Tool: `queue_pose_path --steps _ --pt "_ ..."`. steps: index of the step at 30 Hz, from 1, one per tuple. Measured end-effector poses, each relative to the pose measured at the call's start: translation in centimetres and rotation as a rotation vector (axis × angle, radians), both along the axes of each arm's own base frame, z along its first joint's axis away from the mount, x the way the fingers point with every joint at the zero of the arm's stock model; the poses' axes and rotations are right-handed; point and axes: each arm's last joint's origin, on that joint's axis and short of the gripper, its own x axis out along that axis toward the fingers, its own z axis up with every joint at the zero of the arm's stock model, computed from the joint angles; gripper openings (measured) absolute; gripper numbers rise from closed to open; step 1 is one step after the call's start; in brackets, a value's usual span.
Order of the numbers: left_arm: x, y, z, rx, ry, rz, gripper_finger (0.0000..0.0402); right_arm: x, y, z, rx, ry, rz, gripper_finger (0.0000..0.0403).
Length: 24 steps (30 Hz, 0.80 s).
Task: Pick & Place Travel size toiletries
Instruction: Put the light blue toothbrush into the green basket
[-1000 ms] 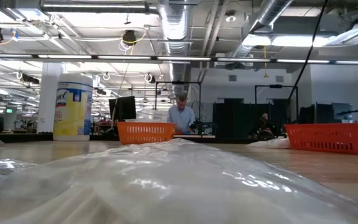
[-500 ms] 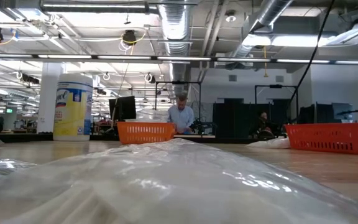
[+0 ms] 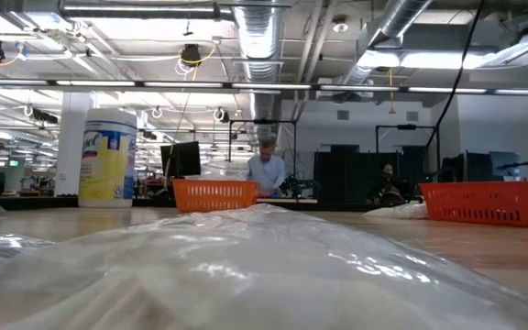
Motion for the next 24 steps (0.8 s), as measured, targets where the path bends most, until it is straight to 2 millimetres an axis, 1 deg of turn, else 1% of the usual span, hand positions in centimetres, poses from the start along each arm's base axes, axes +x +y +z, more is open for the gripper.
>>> queue_pose_path --steps 6,10,13,17,24 --pt "0.1 0.3 0.0 -0.004 -0.004 0.012 0.0171 2.2 0.2 -1.1 -0.008 0.063 0.0 0.001" --pt "0.3 0.6 -0.4 -0.018 0.007 0.027 0.0171 3.5 0.5 -1.8 -0.022 0.123 0.0 0.0012" --pt "0.4 0.9 -0.4 -0.029 0.006 0.038 0.0171 3.7 0.5 -1.6 -0.034 0.129 -0.012 0.0011" --pt "0.4 0.9 -0.4 -0.032 0.006 0.04 0.0171 3.6 0.4 -1.4 -0.063 0.119 -0.069 0.001" --pt "0.4 0.9 -0.5 -0.032 0.007 0.04 0.0172 3.7 0.8 -1.1 -0.06 0.082 -0.068 0.001"
